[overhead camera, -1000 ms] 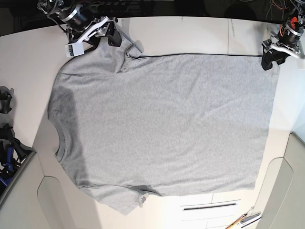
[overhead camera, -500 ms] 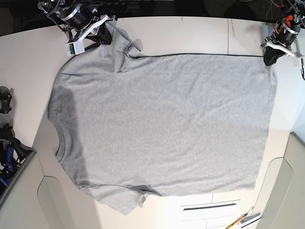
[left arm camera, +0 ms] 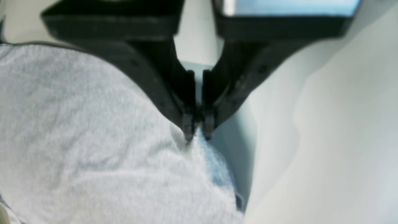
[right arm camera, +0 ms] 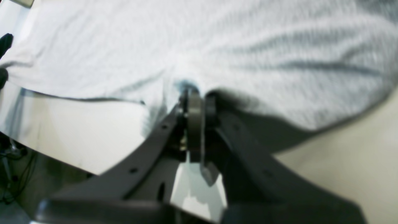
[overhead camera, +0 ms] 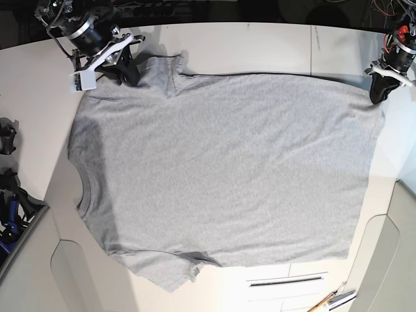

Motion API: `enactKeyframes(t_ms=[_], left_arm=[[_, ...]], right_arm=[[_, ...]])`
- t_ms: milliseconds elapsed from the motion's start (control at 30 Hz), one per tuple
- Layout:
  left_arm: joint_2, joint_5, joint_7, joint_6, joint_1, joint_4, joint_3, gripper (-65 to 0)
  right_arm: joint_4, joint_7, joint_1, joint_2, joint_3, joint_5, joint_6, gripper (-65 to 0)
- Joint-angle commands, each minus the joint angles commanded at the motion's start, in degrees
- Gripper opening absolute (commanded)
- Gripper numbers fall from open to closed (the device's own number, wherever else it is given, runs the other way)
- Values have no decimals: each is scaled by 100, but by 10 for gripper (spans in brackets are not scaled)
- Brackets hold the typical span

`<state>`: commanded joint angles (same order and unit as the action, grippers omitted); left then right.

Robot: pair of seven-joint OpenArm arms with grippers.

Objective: Fold the T-shirt properly
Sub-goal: 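Grasp the shoulder corners with both grippers and lift the shirt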

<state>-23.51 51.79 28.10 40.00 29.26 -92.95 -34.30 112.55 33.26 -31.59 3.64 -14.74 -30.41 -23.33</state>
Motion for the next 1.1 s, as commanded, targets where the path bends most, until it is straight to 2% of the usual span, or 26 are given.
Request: enactKeyframes(t_ms=[233,333,467,633,733,767,867,1000,1100], left_arm=[[-33,-590,-4,0,-577,11,0,-650],[-33,-933,-7,0,-796,13,0,-650],[-33,-999,-11,0,-1102,48,33,-650],[-48,-1062,-94,0,-1646,610,131,-650],[-48,-1078,-136,0,-2094,1126,304,-650],[-50,-1097,-133,0,-2260,1272,363,-650],[-52,-1362,-144,0,-2680,1620,509,-650],[-184,-1661,-485,0,-3042,2105,647,-650],[-260,-1685,-568,0,-3320,2476,741,-650]], right_arm=[[-52,83,951,9,-479,87,11,-650],[-280,105,1408,96,-501,109,-4,-650],[-802,114,2087,238,-496,92,-225,-650],[-1567,133,2959,317,-494,157,-271,-650],[-2131,131,3442,317,-490,188,-573,-650],[-2291,133,3609,317,-470,192,-608,-650],[-2649,136,4022,317,-446,199,-608,-650],[-2997,133,4465,315,-400,363,-688,-650],[-3348,131,4815,317,-323,452,-739,-650]])
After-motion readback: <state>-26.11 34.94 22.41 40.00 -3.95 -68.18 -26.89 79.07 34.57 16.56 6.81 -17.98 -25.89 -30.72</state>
